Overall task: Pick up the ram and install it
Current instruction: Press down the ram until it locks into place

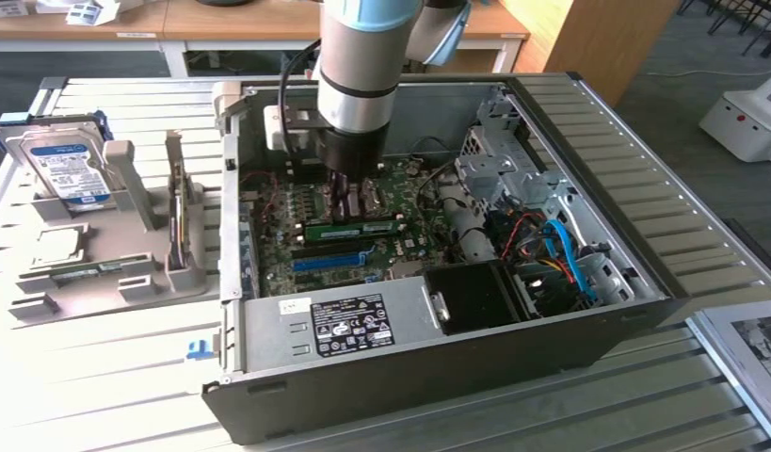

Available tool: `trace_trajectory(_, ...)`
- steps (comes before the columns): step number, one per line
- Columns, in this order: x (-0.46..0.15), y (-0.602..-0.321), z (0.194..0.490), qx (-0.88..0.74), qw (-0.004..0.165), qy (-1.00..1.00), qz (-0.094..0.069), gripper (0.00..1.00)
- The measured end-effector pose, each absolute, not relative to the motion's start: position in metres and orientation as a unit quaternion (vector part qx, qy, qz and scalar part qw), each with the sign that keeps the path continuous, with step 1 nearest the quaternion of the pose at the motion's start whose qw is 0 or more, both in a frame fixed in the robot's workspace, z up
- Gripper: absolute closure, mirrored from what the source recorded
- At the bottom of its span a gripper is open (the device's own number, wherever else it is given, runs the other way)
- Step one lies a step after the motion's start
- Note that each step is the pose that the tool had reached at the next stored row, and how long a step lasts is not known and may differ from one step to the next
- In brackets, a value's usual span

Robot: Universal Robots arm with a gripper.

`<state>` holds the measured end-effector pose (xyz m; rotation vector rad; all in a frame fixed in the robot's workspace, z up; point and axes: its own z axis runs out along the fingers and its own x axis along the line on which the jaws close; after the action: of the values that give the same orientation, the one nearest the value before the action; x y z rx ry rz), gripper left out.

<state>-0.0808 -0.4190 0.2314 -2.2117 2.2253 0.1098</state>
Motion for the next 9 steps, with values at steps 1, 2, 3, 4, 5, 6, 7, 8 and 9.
trace_trajectory(1, -0.0808, -0.4190, 0.2308, -0.705, 0.001, 0.709, 0.035, 0.90)
trace_trajectory(2, -0.0808, -0.4191, 0.2304, -0.705, 0.001, 0.709, 0.035, 0.90)
trace_trajectory(3, -0.0808, -0.4191, 0.2303, -0.705, 0.001, 0.709, 0.035, 0.90)
trace_trajectory(4, -0.0808, -0.4191, 0.2303, -0.705, 0.001, 0.709, 0.035, 0.90)
trace_trajectory(5, -0.0808, -0.4191, 0.2302, -0.704, 0.001, 0.709, 0.035, 0.90)
trace_trajectory(6, -0.0808, -0.4190, 0.2302, -0.705, 0.001, 0.709, 0.035, 0.90)
trace_trajectory(7, -0.0808, -0.4190, 0.2301, -0.705, 0.001, 0.709, 0.035, 0.90)
trace_trajectory(8, -0.0808, -0.4190, 0.2296, -0.705, 0.001, 0.709, 0.035, 0.90)
trace_trajectory(9, -0.0808, -0.4189, 0.2291, -0.705, 0.001, 0.709, 0.035, 0.90)
